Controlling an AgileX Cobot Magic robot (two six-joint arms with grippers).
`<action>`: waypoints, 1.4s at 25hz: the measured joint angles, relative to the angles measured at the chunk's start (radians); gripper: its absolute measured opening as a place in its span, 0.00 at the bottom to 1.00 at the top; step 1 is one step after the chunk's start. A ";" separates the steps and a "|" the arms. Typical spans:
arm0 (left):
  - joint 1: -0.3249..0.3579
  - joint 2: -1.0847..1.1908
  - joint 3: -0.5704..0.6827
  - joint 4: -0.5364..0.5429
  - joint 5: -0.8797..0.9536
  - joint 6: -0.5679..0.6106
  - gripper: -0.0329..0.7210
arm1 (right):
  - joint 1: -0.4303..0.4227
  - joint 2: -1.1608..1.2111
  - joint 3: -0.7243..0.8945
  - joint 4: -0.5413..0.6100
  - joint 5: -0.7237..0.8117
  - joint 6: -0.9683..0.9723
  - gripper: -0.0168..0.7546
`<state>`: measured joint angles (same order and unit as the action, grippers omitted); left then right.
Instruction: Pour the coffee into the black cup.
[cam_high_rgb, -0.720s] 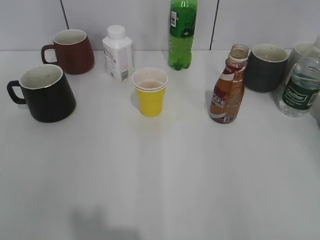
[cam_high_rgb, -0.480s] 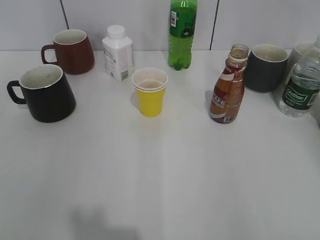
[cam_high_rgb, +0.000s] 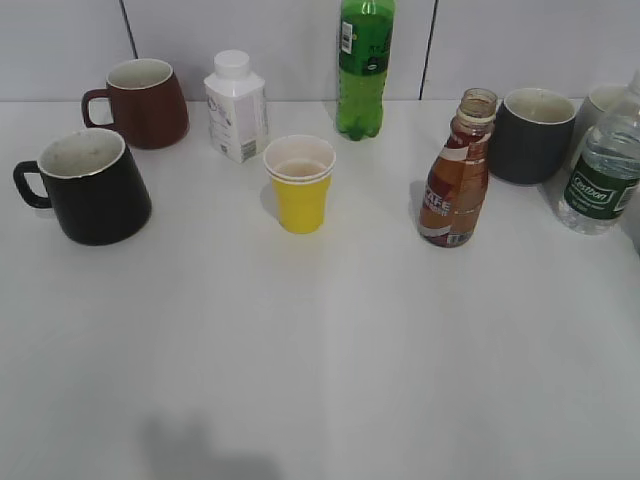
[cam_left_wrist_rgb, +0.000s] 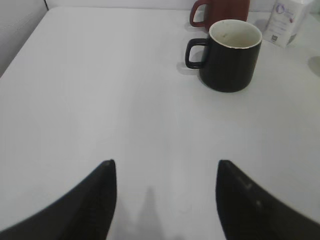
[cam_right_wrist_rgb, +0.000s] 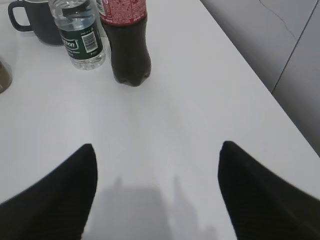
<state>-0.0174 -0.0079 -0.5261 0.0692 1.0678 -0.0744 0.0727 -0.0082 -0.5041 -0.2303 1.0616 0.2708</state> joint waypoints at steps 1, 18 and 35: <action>0.000 0.000 0.000 0.001 0.000 0.000 0.68 | 0.000 0.000 0.000 0.000 0.000 0.000 0.78; 0.000 0.331 0.025 0.044 -0.557 0.000 0.68 | 0.000 0.000 0.000 0.000 0.000 0.000 0.78; 0.000 0.960 0.288 0.125 -1.529 0.002 0.68 | 0.000 0.000 0.000 0.000 0.000 0.000 0.78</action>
<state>-0.0174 0.9523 -0.2386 0.1943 -0.4616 -0.0721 0.0727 -0.0082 -0.5041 -0.2303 1.0616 0.2708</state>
